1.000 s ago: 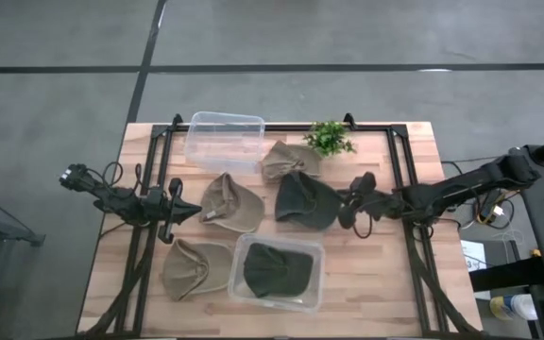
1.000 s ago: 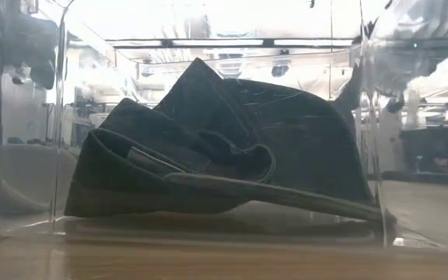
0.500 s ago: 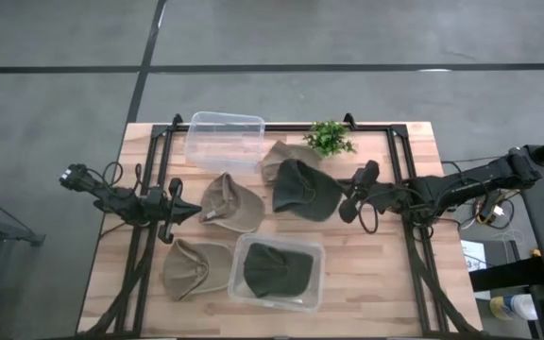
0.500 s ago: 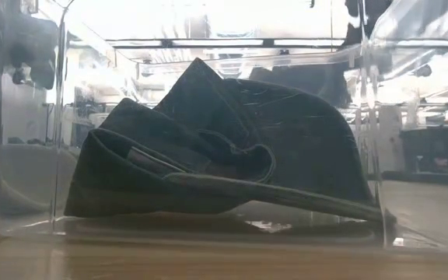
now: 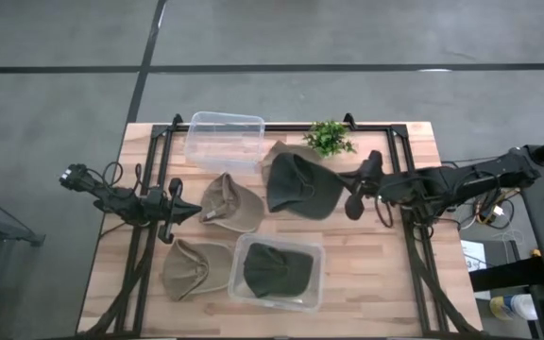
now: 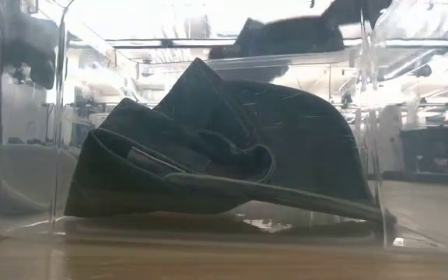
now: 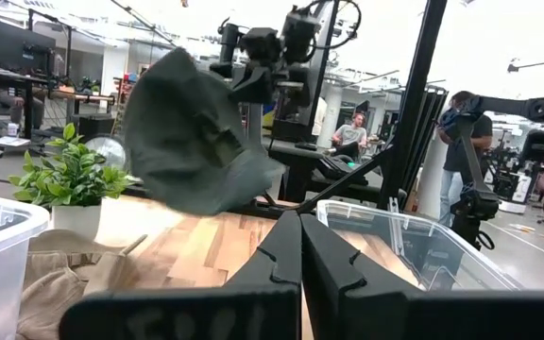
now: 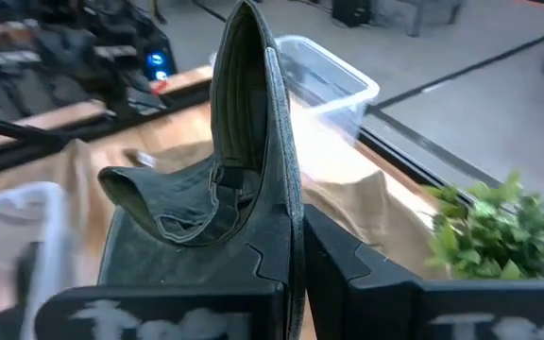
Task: Pick & Place hat
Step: Put the gray cap into the bottom transparent bin
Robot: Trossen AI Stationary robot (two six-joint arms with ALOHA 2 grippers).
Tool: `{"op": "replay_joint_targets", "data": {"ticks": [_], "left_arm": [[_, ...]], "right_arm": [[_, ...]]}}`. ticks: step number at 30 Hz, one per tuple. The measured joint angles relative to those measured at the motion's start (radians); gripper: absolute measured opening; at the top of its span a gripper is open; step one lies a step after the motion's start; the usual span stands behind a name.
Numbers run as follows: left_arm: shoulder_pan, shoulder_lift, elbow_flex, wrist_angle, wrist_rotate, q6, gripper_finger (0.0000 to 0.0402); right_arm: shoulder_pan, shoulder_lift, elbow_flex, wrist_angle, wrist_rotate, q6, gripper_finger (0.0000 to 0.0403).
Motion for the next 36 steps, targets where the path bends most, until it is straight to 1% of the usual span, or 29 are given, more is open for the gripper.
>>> {"op": "replay_joint_targets", "data": {"ticks": [7, 11, 14, 19, 22, 28, 31, 33, 36], "left_arm": [[0.000, 0.000, 0.000, 0.000, 0.000, 0.000, 0.0000], [0.000, 0.000, 0.000, 0.000, 0.000, 0.000, 0.0000], [0.000, 0.000, 0.000, 0.000, 0.000, 0.000, 0.0000], [0.000, 0.000, 0.000, 0.000, 0.000, 0.000, 0.0000], [0.000, 0.000, 0.000, 0.000, 0.000, 0.000, 0.0000], [0.000, 0.000, 0.000, 0.000, 0.000, 0.000, 0.0000], [0.000, 0.000, 0.000, 0.000, 0.000, 0.000, 0.0000], [0.000, 0.000, 0.000, 0.000, 0.000, 0.000, 0.0000], [0.000, 0.000, 0.000, 0.000, 0.000, 0.000, 0.0000]], "right_arm": [[0.075, 0.000, 0.116, -0.061, -0.017, -0.005, 0.0012], [0.122, 0.000, 0.178, -0.068, -0.023, 0.024, 0.0012], [0.151, 0.000, 0.227, -0.091, -0.047, 0.078, 0.0012], [0.185, 0.021, 0.277, -0.188, -0.099, 0.260, 0.0012], [0.214, 0.050, 0.280, -0.199, -0.127, 0.357, 0.0012], [0.255, 0.138, 0.280, -0.177, -0.192, 0.513, 0.0012], [0.271, 0.190, 0.280, -0.147, -0.202, 0.574, 0.0012], [0.282, 0.224, 0.279, -0.113, -0.215, 0.580, 0.0012], [0.284, 0.278, 0.279, -0.017, -0.252, 0.558, 0.0013]]}}
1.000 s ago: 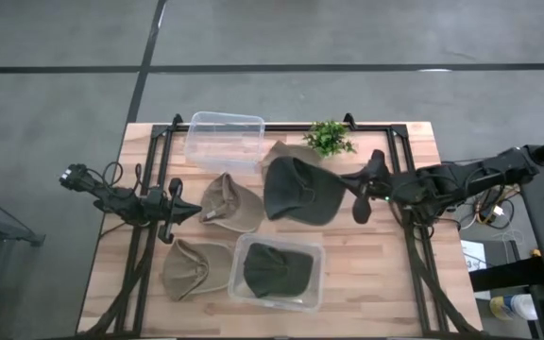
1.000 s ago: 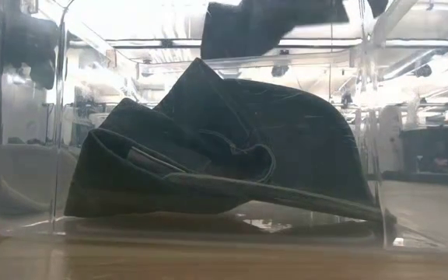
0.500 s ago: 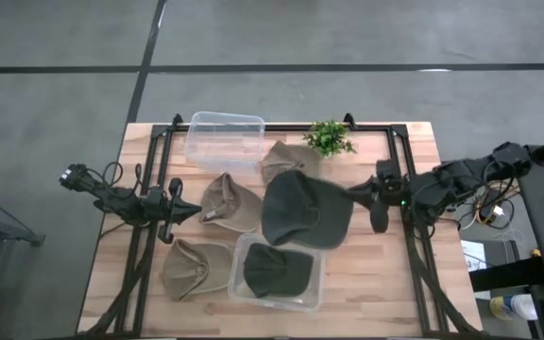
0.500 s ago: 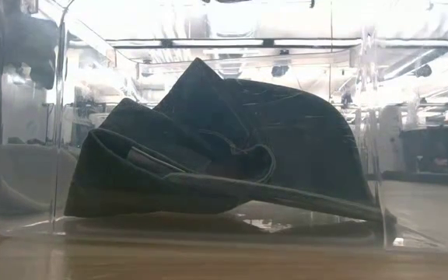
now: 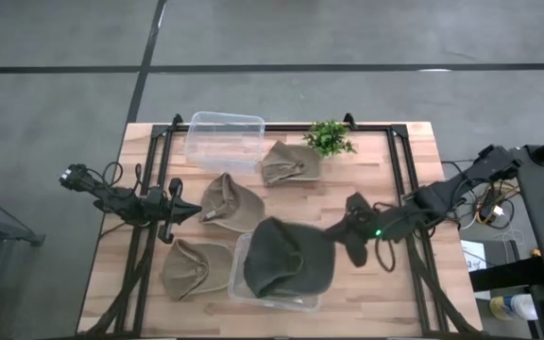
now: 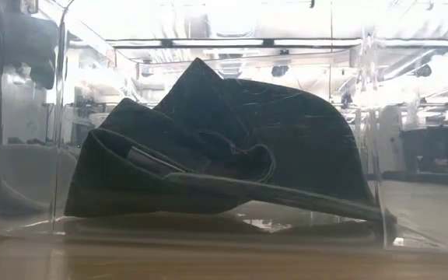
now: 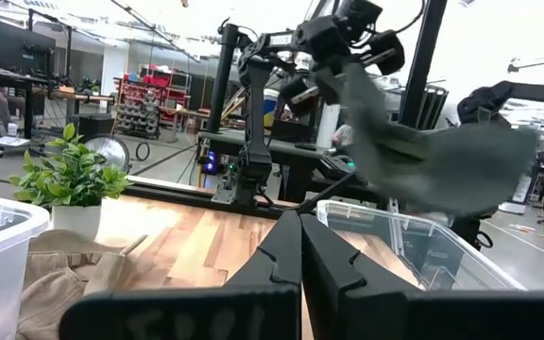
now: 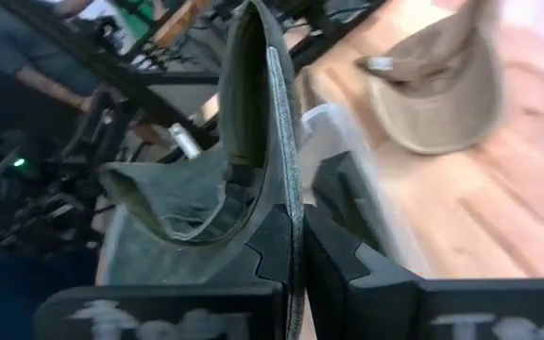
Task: Pick & Place hat
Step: Put the gray cap into the bottom transparent bin
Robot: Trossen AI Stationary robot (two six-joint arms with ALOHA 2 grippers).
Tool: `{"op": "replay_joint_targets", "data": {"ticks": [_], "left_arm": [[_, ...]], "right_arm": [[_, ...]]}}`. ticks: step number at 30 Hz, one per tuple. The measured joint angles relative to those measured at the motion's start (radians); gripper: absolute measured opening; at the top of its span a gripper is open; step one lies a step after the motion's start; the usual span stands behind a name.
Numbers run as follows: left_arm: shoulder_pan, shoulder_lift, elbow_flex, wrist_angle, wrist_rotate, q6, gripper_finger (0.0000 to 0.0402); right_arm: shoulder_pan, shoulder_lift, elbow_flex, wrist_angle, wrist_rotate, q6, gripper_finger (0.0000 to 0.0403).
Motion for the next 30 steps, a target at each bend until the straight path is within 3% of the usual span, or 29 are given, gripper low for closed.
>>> {"op": "replay_joint_targets", "data": {"ticks": [16, 24, 30], "left_arm": [[0.000, 0.000, 0.000, 0.000, 0.000, 0.000, 0.0000], [0.000, 0.000, 0.000, 0.000, 0.000, 0.000, 0.0000], [0.000, 0.000, 0.000, -0.001, 0.000, 0.000, 0.0000]], "right_arm": [[0.008, 0.260, 0.087, 0.065, 0.041, 0.006, 0.0013], [0.011, 0.358, 0.221, -0.232, 0.084, 0.148, 0.0013], [0.012, 0.403, 0.265, -0.253, 0.077, 0.133, 0.0013]]}}
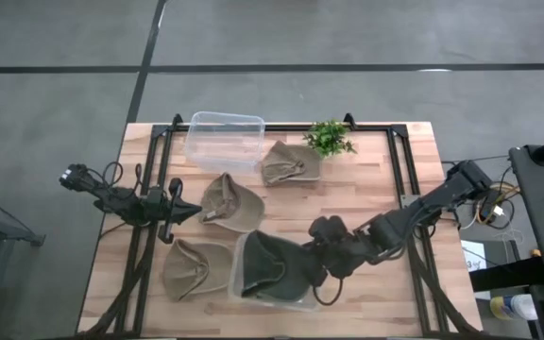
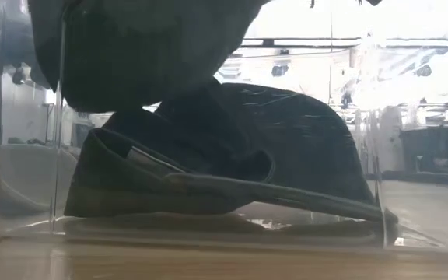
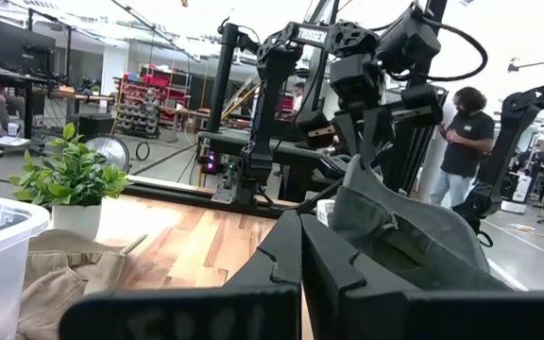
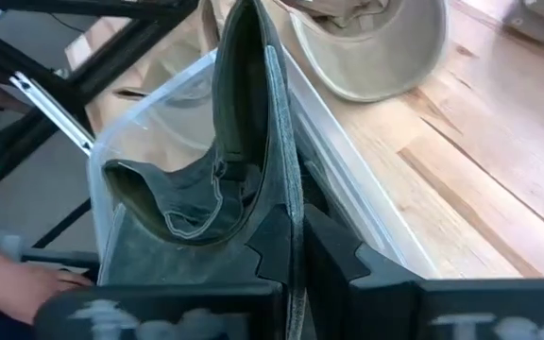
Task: Pick & Place hat
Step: Put the gray cap into the bottom transparent bin, then put the top brown cap into the top transparent bin
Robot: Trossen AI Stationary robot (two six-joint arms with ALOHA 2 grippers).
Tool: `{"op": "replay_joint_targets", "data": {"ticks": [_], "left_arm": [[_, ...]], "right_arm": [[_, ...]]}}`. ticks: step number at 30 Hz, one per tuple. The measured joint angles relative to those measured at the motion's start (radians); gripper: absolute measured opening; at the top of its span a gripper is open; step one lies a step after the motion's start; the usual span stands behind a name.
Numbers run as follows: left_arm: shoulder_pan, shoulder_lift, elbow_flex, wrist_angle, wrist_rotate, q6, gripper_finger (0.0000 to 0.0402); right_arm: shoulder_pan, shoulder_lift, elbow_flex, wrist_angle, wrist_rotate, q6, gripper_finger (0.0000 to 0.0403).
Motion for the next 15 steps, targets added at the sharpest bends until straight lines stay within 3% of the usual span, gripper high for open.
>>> {"op": "replay_joint_targets", "data": {"ticks": [5, 10, 15], "left_arm": [[0.000, 0.000, 0.000, 0.001, 0.000, 0.000, 0.0000], [0.000, 0.000, 0.000, 0.000, 0.000, 0.000, 0.0000], [0.000, 0.001, 0.000, 0.001, 0.000, 0.000, 0.0000]], "right_arm": [[-0.009, 0.023, -0.006, -0.033, -0.049, 0.043, 0.0032], [-0.023, 0.044, -0.007, -0.048, -0.144, 0.067, 0.0106], [-0.030, 0.020, 0.011, -0.048, -0.133, 0.035, 0.0177]]}}
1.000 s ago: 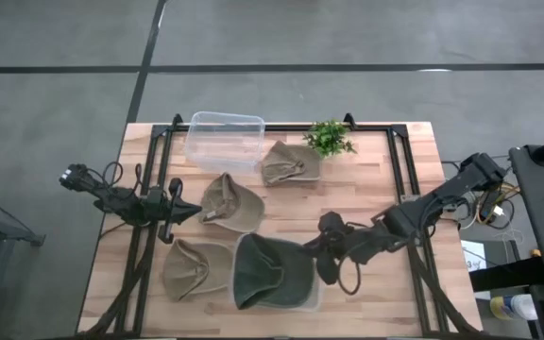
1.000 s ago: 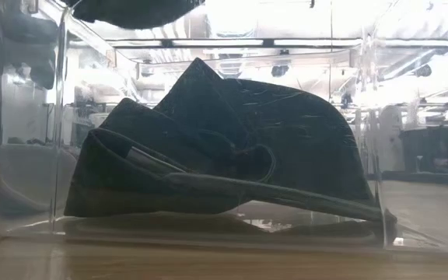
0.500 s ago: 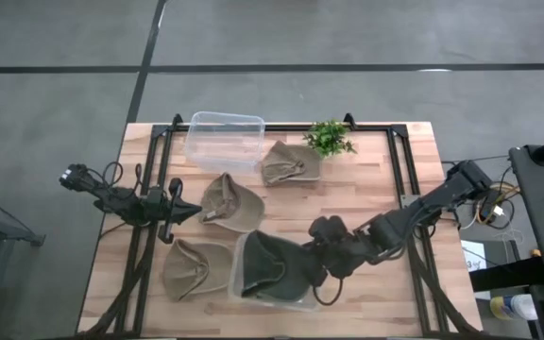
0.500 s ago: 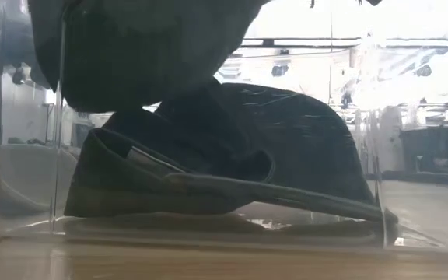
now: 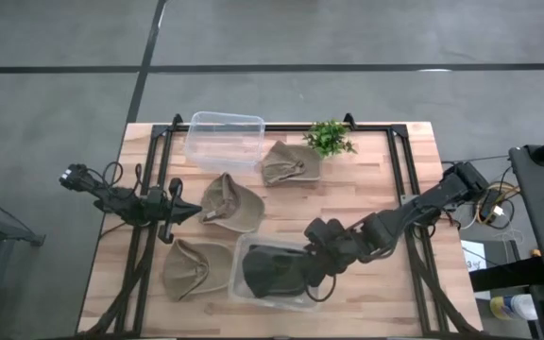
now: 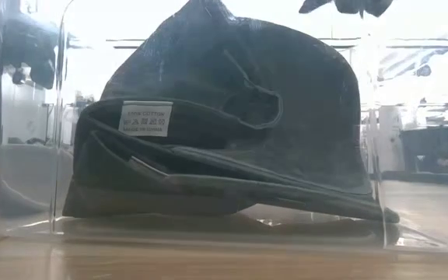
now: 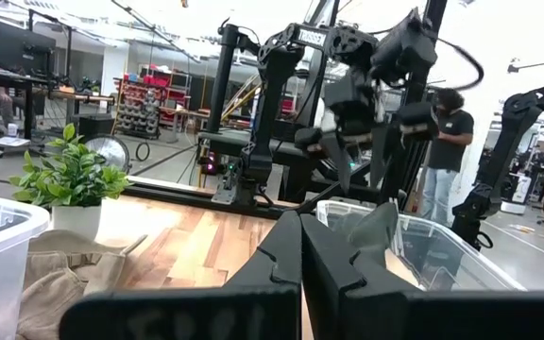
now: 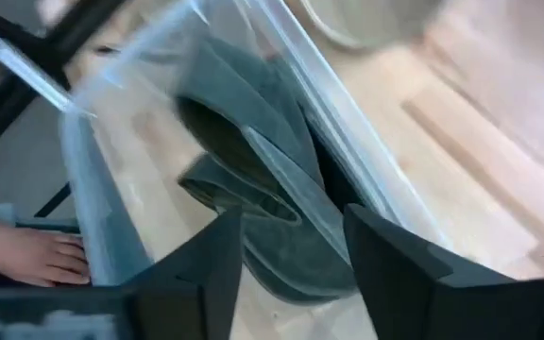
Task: Pick & Place hat
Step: Put the top brown cap into the top transparent bin
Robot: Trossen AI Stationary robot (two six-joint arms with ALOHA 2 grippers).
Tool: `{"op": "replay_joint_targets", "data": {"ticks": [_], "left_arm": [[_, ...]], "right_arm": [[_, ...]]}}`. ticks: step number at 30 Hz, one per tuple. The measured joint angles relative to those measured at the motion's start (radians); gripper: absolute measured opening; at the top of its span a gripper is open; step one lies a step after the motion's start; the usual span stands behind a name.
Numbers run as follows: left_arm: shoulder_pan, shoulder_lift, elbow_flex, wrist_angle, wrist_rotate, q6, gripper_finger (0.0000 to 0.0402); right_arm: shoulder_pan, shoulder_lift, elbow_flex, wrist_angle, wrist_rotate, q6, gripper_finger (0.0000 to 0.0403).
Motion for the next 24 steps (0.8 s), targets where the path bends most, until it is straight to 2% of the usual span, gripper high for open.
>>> {"op": "replay_joint_targets", "data": {"ticks": [4, 12, 15, 24], "left_arm": [[0.000, 0.002, 0.000, 0.000, 0.000, 0.000, 0.0000], [0.000, 0.005, 0.000, -0.002, 0.000, 0.000, 0.0000], [0.000, 0.007, 0.000, -0.001, 0.000, 0.000, 0.0000], [0.000, 0.007, 0.000, -0.001, 0.000, 0.000, 0.0000]], "right_arm": [[-0.005, -0.040, 0.034, 0.009, 0.047, -0.157, 0.0202], [-0.016, -0.057, 0.055, 0.009, 0.317, -0.535, 0.0198], [-0.045, -0.054, 0.051, 0.006, 0.328, -0.635, 0.0194], [-0.163, -0.037, 0.033, 0.011, 0.349, -0.797, 0.0194]]}}
